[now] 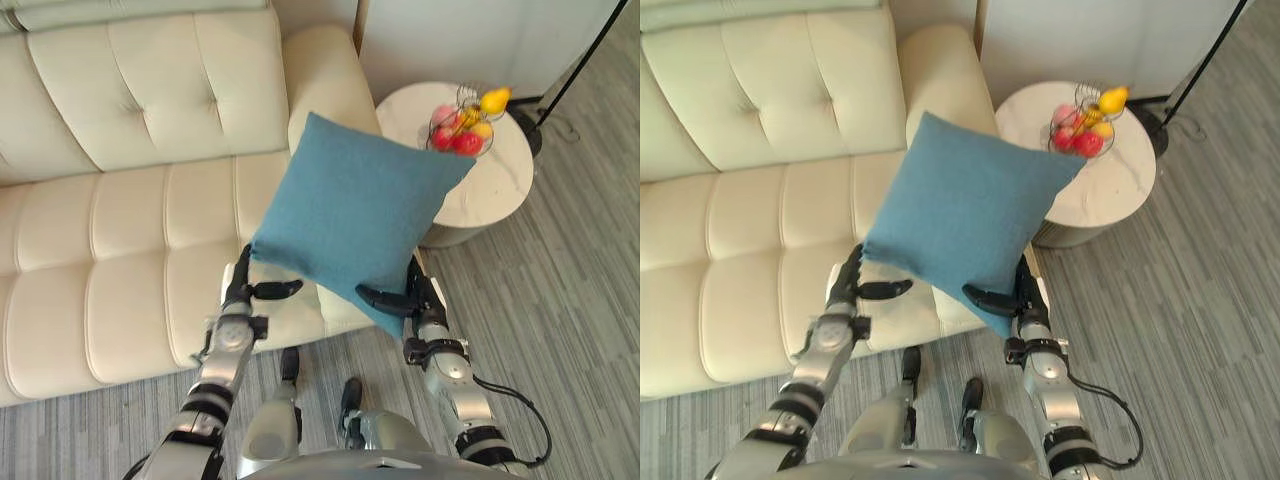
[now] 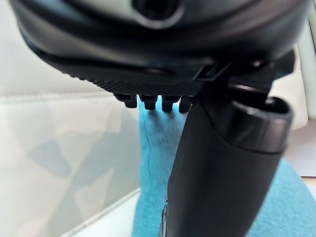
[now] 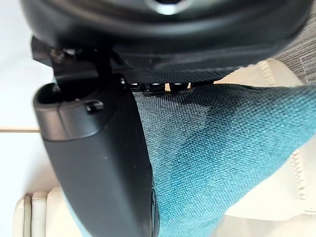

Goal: Pick up cushions and gather them together orderly.

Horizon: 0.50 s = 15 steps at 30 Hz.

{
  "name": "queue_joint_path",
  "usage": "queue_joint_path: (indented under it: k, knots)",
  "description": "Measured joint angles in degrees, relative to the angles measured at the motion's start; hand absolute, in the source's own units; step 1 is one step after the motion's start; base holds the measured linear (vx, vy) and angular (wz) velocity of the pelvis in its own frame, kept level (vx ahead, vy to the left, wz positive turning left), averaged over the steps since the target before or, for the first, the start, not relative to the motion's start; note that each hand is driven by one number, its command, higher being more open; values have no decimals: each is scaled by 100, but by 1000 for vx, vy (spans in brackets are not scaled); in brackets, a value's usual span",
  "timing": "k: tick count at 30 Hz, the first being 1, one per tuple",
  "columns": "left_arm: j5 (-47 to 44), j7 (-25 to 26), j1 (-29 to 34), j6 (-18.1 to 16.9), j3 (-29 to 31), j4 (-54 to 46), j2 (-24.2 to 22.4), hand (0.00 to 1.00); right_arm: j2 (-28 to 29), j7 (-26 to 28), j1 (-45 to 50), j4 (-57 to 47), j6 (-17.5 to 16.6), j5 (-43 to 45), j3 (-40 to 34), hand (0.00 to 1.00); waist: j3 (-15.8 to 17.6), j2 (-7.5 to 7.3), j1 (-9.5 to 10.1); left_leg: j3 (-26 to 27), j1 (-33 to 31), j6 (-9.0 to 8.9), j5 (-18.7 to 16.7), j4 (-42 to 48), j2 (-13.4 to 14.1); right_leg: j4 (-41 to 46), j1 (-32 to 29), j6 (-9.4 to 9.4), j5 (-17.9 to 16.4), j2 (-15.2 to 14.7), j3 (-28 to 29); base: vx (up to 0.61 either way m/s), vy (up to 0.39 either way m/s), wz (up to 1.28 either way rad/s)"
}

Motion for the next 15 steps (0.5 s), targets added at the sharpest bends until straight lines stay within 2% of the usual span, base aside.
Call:
queue_joint_path:
  k: [1, 2, 3, 6, 8, 15]
  knots:
    - [-163, 89, -418, -1, -199, 13, -123, 100, 24, -154, -223, 1, -16, 52, 24, 0, 143, 18, 0, 22, -193, 11, 53, 1, 18, 58, -222, 5, 42, 6, 29, -97, 23, -7]
    - [-169, 95, -437, -1, -208, 14, -124, 0, 24, -161, -233, 1, -16, 55, 28, 0, 156, 15, 0, 23, -197, 10, 56, 1, 18, 62, -228, 6, 43, 6, 31, -125, 21, -12]
    - [-267, 219, -744, -1, -300, 42, -172, 0, 23, -331, -433, 0, -17, 104, 66, 0, 301, 21, -1, 48, -304, 13, 86, 9, 32, 184, -403, 6, 43, 3, 57, -87, 12, -8]
    - [-435, 429, -1200, 1, -498, 179, -179, 0, 60, -598, -759, -4, -38, 142, 139, 0, 462, 74, 10, 70, -530, 14, 173, 12, 56, 346, -712, 6, 44, 4, 76, -89, -5, -6]
    - [-479, 532, -1354, 3, -518, 200, -157, 0, 73, -832, -899, -8, -58, 169, 145, 0, 533, 83, 13, 123, -612, 9, 202, 13, 78, 425, -851, 3, 49, 10, 120, -66, -14, -11]
    - [-653, 680, -1764, 1, -883, 122, -119, 0, -7, -965, -1247, -213, -94, 337, 178, 0, 624, 135, 68, 172, -831, -51, 246, 24, 137, 593, -1171, -18, 67, 45, 165, -41, -31, -6]
